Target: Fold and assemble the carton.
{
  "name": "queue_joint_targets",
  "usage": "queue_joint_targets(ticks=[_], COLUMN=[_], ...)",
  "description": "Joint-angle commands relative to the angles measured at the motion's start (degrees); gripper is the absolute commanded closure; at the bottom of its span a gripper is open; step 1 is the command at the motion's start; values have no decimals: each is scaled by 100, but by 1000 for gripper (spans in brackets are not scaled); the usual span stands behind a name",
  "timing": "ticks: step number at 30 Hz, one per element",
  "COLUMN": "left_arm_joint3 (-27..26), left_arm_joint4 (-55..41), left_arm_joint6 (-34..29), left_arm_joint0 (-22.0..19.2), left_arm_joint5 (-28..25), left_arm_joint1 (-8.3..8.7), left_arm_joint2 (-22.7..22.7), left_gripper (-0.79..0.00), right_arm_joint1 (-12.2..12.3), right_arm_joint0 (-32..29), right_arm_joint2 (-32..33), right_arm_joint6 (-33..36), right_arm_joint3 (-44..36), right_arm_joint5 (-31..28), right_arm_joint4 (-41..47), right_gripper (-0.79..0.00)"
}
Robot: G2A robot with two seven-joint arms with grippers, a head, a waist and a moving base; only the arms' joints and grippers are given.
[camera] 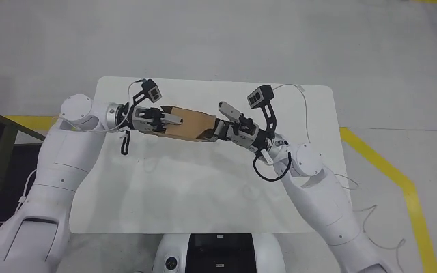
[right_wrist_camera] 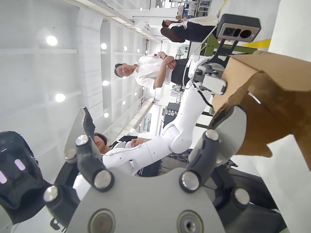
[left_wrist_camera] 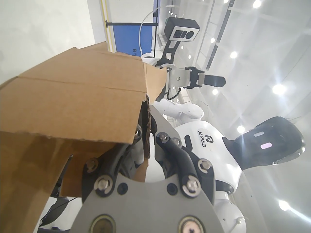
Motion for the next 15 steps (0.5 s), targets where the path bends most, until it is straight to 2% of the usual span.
queue_joint_targets(ticks=[1, 15], left_arm_joint3=[-27, -231], left_arm_joint4=[83, 305], left_arm_joint6=[8, -134], left_arm_joint0=[-16, 53], left_arm_joint5=[-32, -17], left_arm_joint1=[-12, -16], left_arm_joint2=[62, 180], left_gripper=[0, 0], right_arm_joint1=[-15, -51], right_arm_joint0=[14, 94], right_arm_joint2=[-54, -228], right_arm_joint6=[24, -121], right_arm_joint3=[-27, -110], right_arm_joint5=[-43, 49], right_arm_joint4=[4, -652], right_gripper=[-785, -785])
